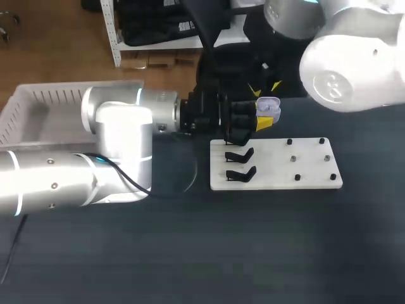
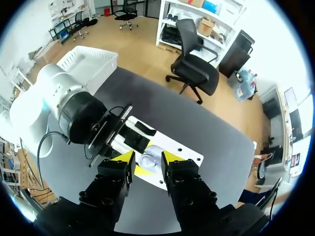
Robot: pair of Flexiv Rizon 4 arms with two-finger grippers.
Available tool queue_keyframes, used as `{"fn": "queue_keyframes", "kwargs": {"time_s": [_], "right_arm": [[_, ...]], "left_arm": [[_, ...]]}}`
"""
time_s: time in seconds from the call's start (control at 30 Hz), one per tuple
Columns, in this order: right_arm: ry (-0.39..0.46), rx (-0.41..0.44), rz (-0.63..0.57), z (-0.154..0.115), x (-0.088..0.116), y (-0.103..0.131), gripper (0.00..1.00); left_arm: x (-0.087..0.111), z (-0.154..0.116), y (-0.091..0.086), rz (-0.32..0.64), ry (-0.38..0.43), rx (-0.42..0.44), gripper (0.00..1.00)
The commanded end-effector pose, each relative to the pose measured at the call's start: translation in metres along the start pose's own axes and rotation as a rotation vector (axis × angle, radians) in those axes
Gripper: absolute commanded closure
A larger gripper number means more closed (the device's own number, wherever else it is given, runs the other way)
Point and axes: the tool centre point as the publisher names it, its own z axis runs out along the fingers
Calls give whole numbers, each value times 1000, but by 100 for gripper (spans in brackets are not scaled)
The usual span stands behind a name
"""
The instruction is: Pick up each earbud case from the left stands, insert the matching earbuds, close the lid, and place the case in the box.
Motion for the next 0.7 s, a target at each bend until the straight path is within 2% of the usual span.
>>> {"fn": "queue_keyframes", "kwargs": {"time_s": [0.03, 0.2, 0.4, 0.7], "right_arm": [[-9, 5, 3, 14, -8, -9, 65], [-19, 7, 45, 30, -19, -26, 63], [-13, -18, 84, 44, -24, -40, 65], [22, -34, 118, 57, -7, -37, 65]], "left_arm": [[1, 0, -2, 3, -4, -8, 100], [1, 0, -2, 3, -4, -8, 100], [1, 0, -2, 3, -4, -8, 100], [1, 0, -2, 3, -4, -8, 100]]}}
